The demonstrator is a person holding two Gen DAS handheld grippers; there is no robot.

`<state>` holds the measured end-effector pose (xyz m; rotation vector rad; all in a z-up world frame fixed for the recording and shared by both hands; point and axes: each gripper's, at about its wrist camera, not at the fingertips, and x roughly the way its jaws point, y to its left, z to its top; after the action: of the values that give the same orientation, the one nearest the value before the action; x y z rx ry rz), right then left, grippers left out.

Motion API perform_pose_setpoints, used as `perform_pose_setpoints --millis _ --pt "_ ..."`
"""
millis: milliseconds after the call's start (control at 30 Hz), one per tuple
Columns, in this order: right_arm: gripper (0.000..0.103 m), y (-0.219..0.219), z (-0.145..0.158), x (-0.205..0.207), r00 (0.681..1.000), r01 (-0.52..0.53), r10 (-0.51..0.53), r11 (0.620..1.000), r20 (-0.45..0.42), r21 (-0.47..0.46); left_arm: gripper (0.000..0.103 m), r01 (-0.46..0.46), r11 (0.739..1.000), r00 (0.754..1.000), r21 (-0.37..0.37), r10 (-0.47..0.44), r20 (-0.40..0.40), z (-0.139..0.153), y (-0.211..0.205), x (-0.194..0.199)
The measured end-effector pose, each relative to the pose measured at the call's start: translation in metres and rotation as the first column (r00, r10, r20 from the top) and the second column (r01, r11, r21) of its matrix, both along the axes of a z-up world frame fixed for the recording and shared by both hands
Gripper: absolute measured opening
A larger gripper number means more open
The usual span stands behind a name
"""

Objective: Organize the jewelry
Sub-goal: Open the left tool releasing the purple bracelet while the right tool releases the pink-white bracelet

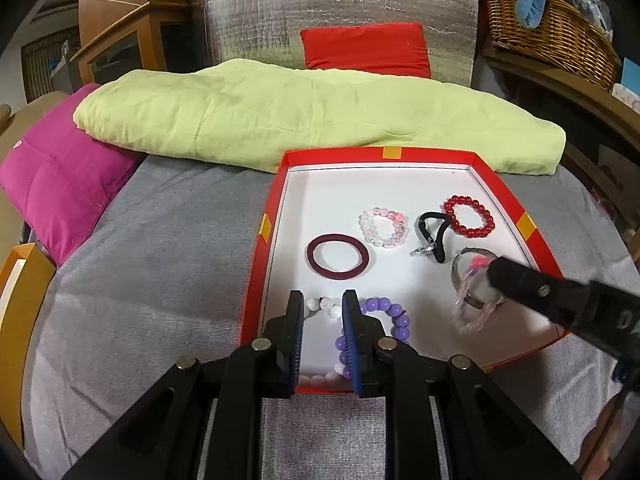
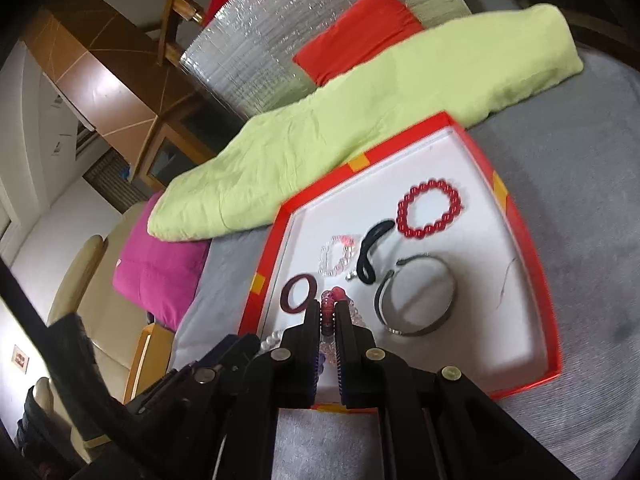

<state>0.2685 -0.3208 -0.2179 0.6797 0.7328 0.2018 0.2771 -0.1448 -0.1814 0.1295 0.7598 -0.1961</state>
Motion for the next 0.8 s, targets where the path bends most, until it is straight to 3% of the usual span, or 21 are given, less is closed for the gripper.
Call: perform_pose_setpoints --millis 67,167,333,467,500,700,800 --pt "0.011 0.001 -0.004 0.001 1.000 0.005 -0.005 1.000 -0.022 -0.011 0.023 -0.003 1.000 1.000 0.003 0.003 0.005 0.002 0.002 -0.001" --pt "0.011 -0.001 -0.006 0.000 0.999 0.024 -0.026 0.999 -0.047 -0.037 0.044 -0.009 1.000 1.000 0.002 0.009 0.013 0.005 0.005 -0.003" --pt "0.014 -0.003 -0.002 -0.003 0.997 0.037 -0.043 0.995 -0.062 -0.096 0.057 -0.024 1.000 0.999 -0.003 0.024 0.026 0.011 0.009 -0.006" --pt "0.047 -0.009 0.004 -0.011 0.996 0.052 -0.059 0.994 -0.072 -0.101 0.066 -0.038 0.999 0.999 -0.007 0.038 0.020 0.013 0.011 -0.009" --pt "0.050 -0.010 0.007 -0.014 0.996 0.057 -0.064 0.993 -0.062 -0.105 0.067 -0.043 0.999 0.999 0.001 0.043 0.023 0.014 0.011 -0.010" --pt "0.050 -0.009 0.032 -0.035 0.998 0.062 -0.065 0.984 -0.011 -0.169 0.072 -0.073 0.997 0.996 0.034 0.071 0.057 0.022 0.017 -0.020" --pt "0.052 -0.001 0.044 -0.046 0.998 0.061 -0.064 0.966 -0.004 -0.251 0.076 -0.118 0.991 0.990 0.070 0.112 0.086 0.027 0.022 -0.026"
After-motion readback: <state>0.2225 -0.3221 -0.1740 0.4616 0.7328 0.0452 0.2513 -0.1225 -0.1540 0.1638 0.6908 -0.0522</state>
